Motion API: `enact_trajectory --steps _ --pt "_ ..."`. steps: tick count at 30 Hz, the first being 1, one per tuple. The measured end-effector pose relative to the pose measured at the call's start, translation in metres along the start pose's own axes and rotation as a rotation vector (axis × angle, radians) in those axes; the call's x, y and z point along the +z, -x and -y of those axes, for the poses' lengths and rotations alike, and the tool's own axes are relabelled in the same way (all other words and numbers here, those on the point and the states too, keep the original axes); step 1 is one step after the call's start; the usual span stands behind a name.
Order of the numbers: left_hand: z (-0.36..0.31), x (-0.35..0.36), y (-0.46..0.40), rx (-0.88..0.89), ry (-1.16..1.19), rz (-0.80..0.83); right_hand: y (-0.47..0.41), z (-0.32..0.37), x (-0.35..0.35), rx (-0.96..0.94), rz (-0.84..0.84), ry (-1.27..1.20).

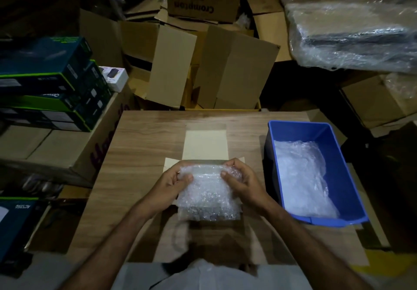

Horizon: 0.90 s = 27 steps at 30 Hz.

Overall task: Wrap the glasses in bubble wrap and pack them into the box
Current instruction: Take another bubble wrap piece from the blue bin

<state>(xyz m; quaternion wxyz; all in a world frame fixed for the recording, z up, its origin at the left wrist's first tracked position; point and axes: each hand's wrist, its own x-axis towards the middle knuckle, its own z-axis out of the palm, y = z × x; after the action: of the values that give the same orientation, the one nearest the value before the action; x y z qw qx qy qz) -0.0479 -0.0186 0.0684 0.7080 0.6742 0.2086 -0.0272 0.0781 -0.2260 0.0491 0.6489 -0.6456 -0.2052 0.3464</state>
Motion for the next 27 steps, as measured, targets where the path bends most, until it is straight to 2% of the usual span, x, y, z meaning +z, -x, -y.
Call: enact_trajectory --steps 5,7,12,15,19,23,25,27 --pt "0.006 -0.012 0.005 -0.174 0.160 0.156 -0.001 -0.014 -0.001 0.066 -0.026 -0.087" --pt "0.004 -0.014 0.010 -0.188 0.232 0.188 -0.001 -0.016 -0.002 0.127 -0.021 -0.103" --pt "0.018 -0.010 0.005 -0.040 -0.009 -0.022 0.003 -0.013 0.002 0.201 -0.056 -0.086" --pt "0.021 -0.009 0.003 -0.024 0.014 -0.038 0.002 -0.018 0.005 0.177 -0.079 -0.049" --pt "0.024 -0.006 -0.003 0.035 -0.171 -0.008 -0.001 -0.027 0.009 0.098 0.032 0.001" --pt "0.024 -0.010 -0.006 -0.167 0.040 0.054 -0.002 -0.033 0.014 0.070 -0.023 -0.013" --pt "0.025 -0.013 -0.005 -0.262 0.230 0.092 -0.004 -0.037 0.013 0.140 -0.057 -0.052" --pt "0.028 -0.015 -0.007 -0.280 0.331 0.079 -0.006 -0.039 0.012 0.206 -0.073 -0.066"
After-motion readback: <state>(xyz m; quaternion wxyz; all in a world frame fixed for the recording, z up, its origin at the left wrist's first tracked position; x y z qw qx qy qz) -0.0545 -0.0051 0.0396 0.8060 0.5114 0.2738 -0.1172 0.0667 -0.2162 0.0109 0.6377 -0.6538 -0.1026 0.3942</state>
